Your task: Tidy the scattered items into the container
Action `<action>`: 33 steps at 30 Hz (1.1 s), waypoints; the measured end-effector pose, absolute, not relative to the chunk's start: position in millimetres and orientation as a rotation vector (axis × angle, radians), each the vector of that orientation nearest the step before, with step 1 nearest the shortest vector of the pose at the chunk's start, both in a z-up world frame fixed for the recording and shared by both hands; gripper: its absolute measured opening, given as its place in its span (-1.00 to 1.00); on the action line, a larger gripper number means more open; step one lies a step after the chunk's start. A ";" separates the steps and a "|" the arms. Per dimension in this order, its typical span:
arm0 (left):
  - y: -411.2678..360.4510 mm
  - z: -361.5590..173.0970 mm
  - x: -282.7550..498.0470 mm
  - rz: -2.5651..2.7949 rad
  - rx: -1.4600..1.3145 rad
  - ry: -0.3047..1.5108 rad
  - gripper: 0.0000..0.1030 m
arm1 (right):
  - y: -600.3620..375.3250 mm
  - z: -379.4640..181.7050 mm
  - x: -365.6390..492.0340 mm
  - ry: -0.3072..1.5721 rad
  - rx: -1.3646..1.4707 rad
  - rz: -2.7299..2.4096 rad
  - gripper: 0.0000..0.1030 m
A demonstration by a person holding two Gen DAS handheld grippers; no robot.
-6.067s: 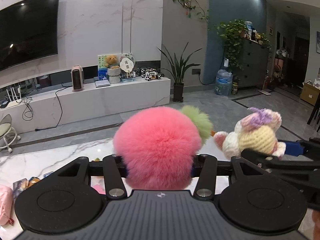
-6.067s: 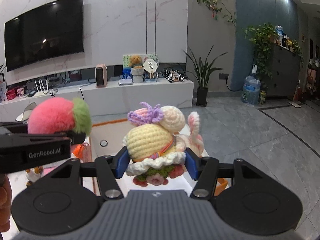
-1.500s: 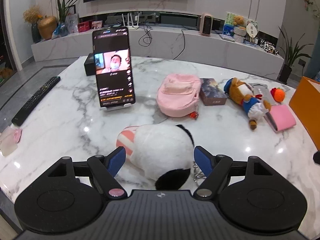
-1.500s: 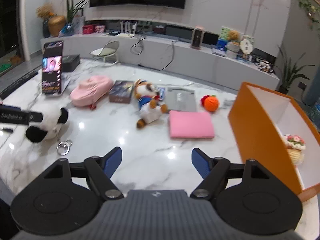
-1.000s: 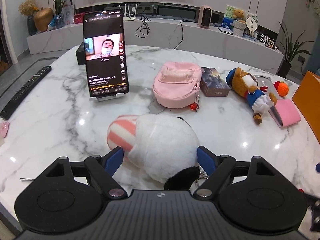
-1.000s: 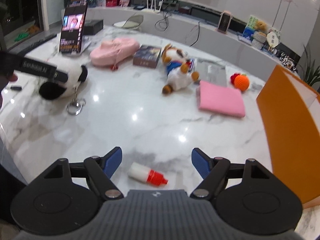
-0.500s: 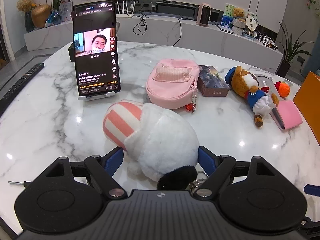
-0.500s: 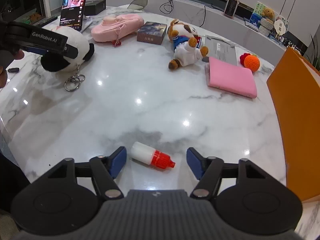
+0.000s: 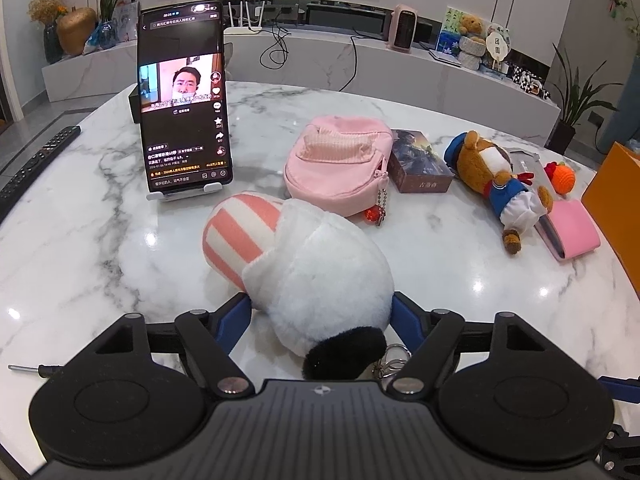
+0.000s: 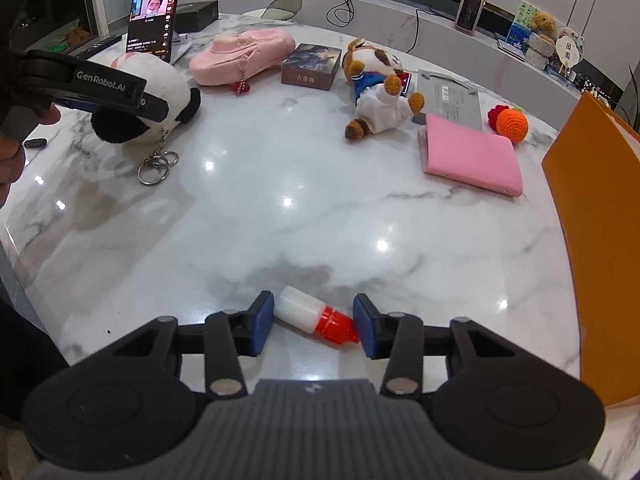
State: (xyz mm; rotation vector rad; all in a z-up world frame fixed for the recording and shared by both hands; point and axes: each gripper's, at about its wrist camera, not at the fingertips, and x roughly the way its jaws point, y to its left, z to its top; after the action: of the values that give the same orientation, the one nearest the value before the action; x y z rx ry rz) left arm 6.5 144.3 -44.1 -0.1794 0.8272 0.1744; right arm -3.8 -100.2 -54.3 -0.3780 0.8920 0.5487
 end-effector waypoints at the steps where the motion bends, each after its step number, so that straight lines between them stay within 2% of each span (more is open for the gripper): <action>1: 144.4 -44.0 6.3 0.173 -0.180 0.827 0.65 | -100.4 -54.3 -3.7 0.893 -0.379 0.549 -0.10; 8: 143.0 -41.1 4.8 0.159 -0.186 0.817 0.57 | -101.7 -50.7 -4.0 0.883 -0.372 0.552 -0.10; 24: 128.9 -28.8 2.0 0.131 -0.151 0.788 0.53 | -102.8 -41.9 -4.5 0.859 -0.371 0.552 -0.10; 25: 126.7 -25.7 1.2 0.126 -0.144 0.779 0.51 | -102.7 -41.3 -4.7 0.856 -0.372 0.552 -0.10; 26: 124.4 -22.6 0.8 0.122 -0.138 0.772 0.36 | -102.8 -40.5 -5.1 0.854 -0.372 0.553 -0.10; 28: 120.2 -17.5 0.6 0.114 -0.130 0.763 0.23 | -103.4 -38.7 -5.5 0.848 -0.372 0.553 -0.10; 33: 116.0 -14.6 1.2 0.109 -0.125 0.764 0.23 | -105.6 -34.8 -5.2 0.838 -0.369 0.549 -0.10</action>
State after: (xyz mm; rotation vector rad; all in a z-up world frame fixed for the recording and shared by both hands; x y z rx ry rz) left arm 1.2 116.0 -14.6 -0.1252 0.7635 0.1091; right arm -5.2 -105.6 -34.8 -0.3689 0.8377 0.5488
